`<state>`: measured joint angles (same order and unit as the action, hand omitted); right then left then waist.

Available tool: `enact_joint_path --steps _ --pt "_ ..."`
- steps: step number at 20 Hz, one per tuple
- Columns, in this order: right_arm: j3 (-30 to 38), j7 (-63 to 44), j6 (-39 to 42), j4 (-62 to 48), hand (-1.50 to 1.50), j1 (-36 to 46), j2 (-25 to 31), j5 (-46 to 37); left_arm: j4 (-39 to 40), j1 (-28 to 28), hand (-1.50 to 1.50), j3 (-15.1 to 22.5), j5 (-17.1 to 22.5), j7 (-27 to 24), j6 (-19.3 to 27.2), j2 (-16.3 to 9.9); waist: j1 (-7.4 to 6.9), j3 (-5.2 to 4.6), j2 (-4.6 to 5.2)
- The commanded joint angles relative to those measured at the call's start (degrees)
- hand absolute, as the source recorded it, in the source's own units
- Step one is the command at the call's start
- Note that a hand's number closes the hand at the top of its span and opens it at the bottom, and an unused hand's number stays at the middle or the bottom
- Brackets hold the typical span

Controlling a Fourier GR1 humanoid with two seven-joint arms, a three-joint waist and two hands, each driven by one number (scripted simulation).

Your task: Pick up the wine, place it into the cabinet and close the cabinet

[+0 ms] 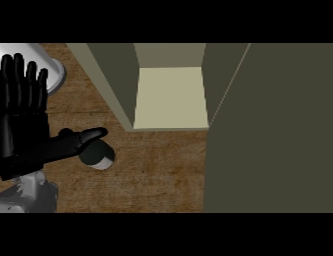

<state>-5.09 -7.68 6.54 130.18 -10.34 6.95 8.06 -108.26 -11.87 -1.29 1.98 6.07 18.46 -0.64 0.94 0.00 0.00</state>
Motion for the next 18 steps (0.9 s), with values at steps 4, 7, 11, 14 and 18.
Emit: enact_joint_path --steps 4,7,11,14,18 --pt "6.22 -6.20 4.05 4.40 -1.50 -0.27 3.32 8.56 3.43 -4.75 -1.50 2.25 0.76 2.34 5.77 0.62 -0.64 0.00 -0.03" --pt "-0.80 -10.91 -0.03 9.38 -1.50 -0.84 -0.02 2.40 5.37 -4.31 -1.50 4.80 1.89 0.02 8.31 0.63 -0.59 -0.02 -0.05" --pt "0.66 -8.69 2.03 6.37 -1.50 -0.58 -0.81 2.74 4.43 -8.56 -1.50 5.72 -2.10 4.55 11.96 0.63 -0.70 0.01 -0.05" --pt "2.53 -9.06 2.50 7.05 -1.50 -0.20 -0.72 3.51 1.32 -3.68 -1.50 8.17 -1.49 4.34 11.90 0.64 -0.78 0.00 -0.06" --pt "1.72 -10.30 3.24 7.85 -1.50 -0.41 -1.09 2.71 3.66 -6.56 -1.50 7.34 -0.99 3.39 12.69 0.64 -0.72 0.00 -0.05"
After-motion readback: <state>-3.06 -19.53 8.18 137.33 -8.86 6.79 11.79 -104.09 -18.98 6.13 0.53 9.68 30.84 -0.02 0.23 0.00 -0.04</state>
